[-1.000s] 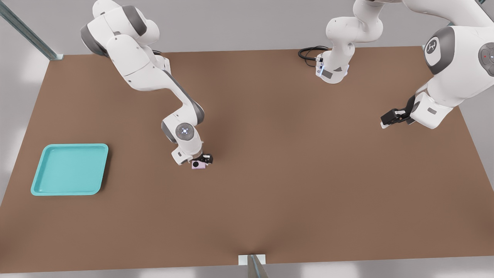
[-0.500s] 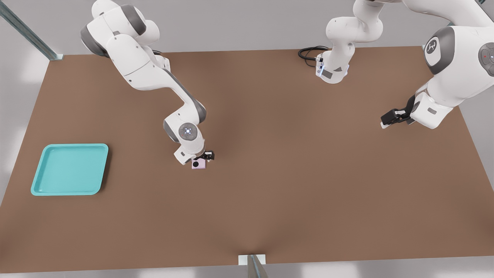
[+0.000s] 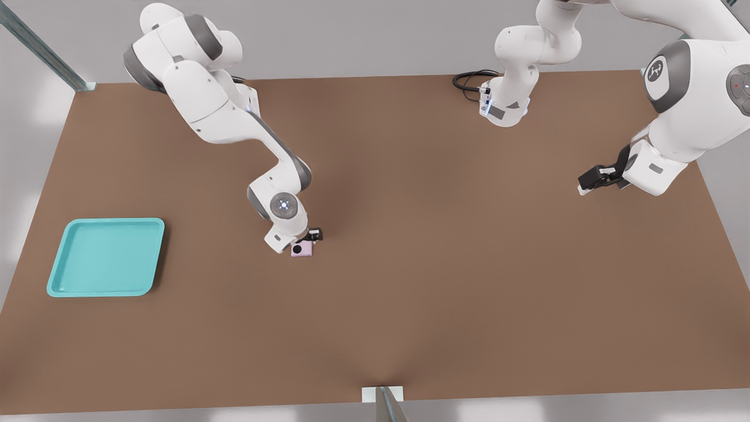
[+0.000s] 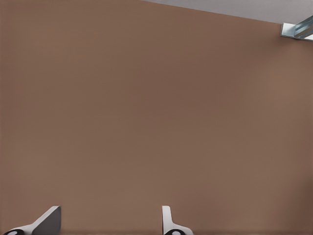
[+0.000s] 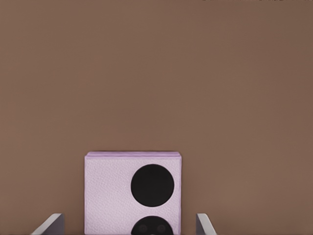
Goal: Keep left arm still and place phone on the tray with right arm
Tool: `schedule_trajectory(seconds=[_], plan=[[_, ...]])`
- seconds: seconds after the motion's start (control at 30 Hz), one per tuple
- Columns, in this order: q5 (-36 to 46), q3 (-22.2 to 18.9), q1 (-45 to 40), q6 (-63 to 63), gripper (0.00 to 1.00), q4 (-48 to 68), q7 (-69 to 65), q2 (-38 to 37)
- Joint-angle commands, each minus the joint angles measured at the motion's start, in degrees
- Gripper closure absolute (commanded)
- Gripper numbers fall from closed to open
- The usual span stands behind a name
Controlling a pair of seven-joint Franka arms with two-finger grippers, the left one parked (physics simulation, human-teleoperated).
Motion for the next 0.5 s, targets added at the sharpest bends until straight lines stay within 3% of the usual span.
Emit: schedule_trajectory(seconds=[0.0,0.47], plan=[[0.07,-0.05,-0.01,0.95,0.0,0.1,-5.58,0.31],[0.16,-0.4,0.08,2.44,0.0,0.36,-4.96,2.33]])
